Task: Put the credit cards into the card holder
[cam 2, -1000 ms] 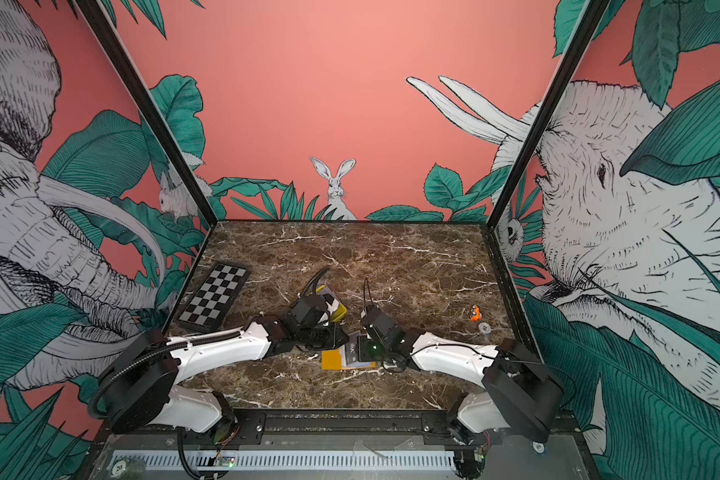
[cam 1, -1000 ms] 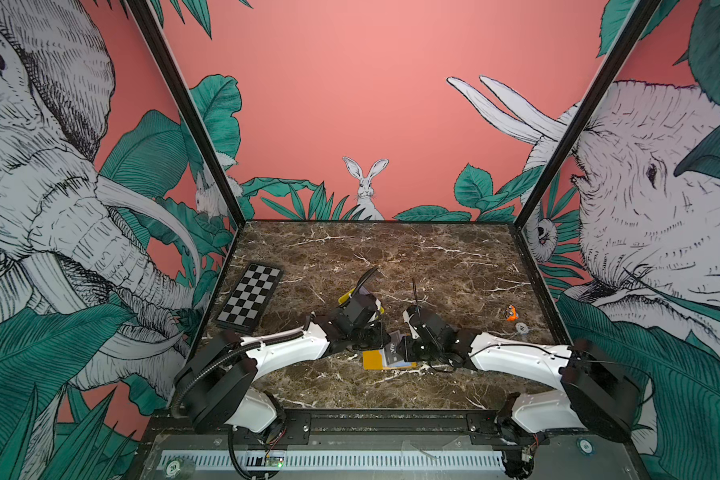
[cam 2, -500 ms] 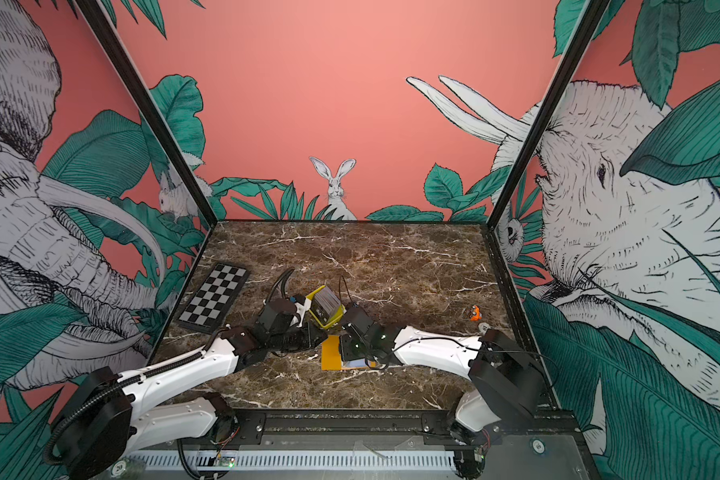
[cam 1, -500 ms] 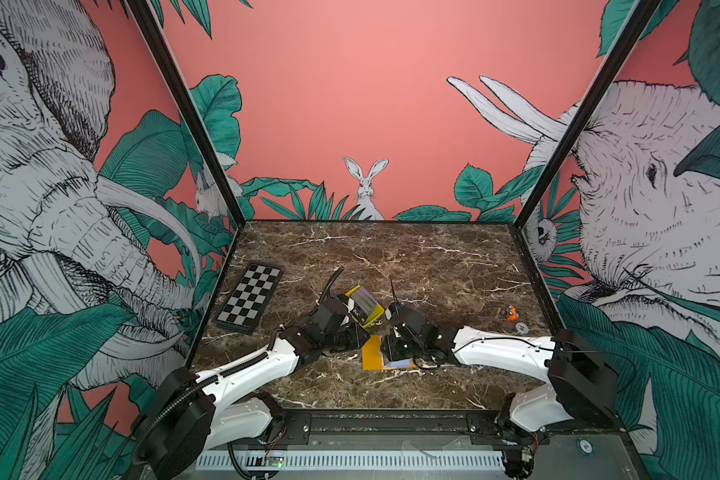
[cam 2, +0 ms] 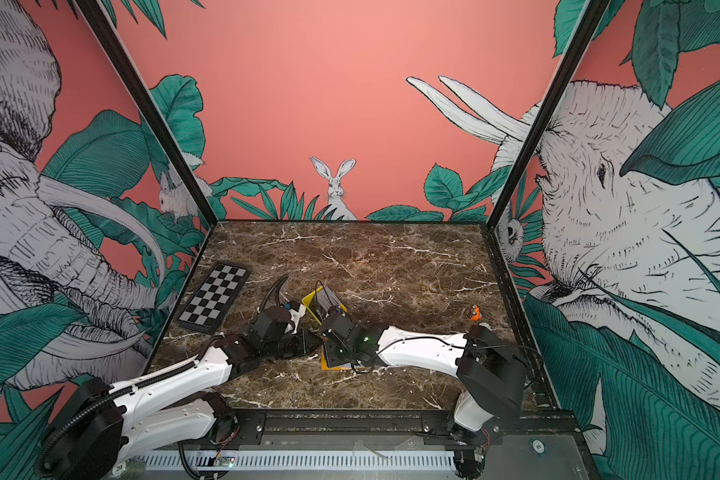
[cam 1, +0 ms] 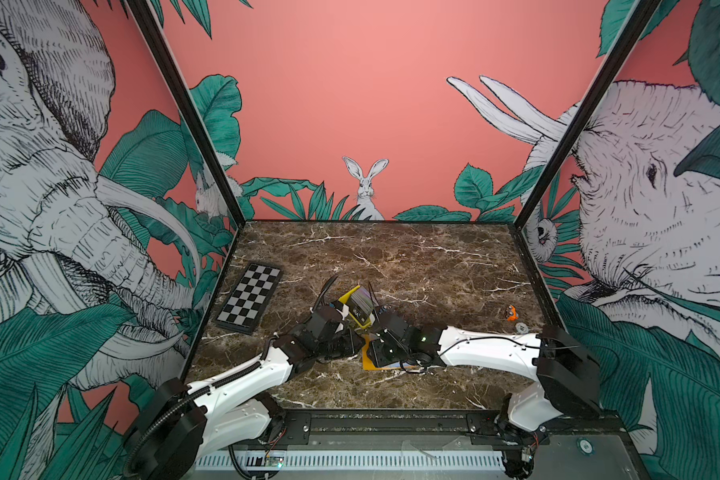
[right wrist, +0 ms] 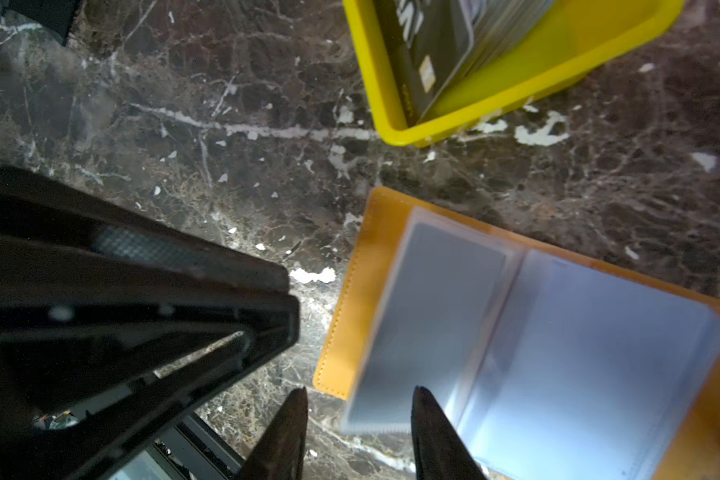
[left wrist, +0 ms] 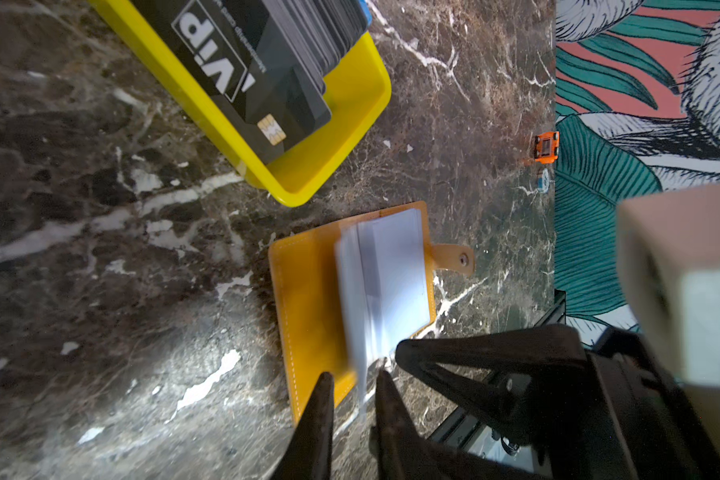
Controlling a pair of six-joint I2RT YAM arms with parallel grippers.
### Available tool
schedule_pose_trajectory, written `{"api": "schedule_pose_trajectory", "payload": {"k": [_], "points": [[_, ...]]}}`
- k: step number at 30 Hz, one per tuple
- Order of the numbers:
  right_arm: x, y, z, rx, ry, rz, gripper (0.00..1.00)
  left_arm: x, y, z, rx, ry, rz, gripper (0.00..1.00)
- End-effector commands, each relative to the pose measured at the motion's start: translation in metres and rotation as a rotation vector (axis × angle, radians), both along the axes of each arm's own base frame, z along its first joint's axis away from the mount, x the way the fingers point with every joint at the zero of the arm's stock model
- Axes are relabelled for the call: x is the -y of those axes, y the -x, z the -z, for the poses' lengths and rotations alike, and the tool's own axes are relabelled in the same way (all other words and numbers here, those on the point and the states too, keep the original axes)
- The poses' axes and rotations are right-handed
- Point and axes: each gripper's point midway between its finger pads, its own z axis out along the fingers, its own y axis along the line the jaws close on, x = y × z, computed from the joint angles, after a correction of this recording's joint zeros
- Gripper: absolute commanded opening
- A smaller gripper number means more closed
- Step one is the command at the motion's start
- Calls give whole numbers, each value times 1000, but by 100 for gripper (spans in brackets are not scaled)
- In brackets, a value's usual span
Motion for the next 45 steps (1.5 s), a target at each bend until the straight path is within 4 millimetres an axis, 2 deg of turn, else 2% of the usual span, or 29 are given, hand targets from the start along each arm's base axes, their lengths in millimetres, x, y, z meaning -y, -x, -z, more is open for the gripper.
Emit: {"api": "schedule_pose_trajectory", "payload": {"k": [1,4,11,18,23,29,32,34,40,45], "points": [[-4,3,-5,30,8,-16,41,-3,1,-6,17,24,-7,21],[6,1,-11,56,24,4,41,-3,5,-8,22,44,-2,21],[47,-1,-34,156,49,45,41,-4,7,-12,46,71,5,24],[73,-11,-51,245,42,40,41,-9,4,-15,54,-12,15,25],[78,-23,-63,282,-15,28,43,-22,-5,-23,77,-98,-19,25],[80,-39,-67,299,2,1,45,-24,-18,-26,74,-135,-40,25],[73,-46,-66,296,10,-13,40,-22,-26,-24,74,-153,-37,25],[68,-50,-66,297,16,-19,38,-25,-39,-26,94,-155,-54,25],[54,-60,-60,309,27,-28,36,-23,-62,-34,194,-183,-41,23],[47,-67,-55,314,20,-14,32,-23,-81,-40,226,-127,-41,23]]}}
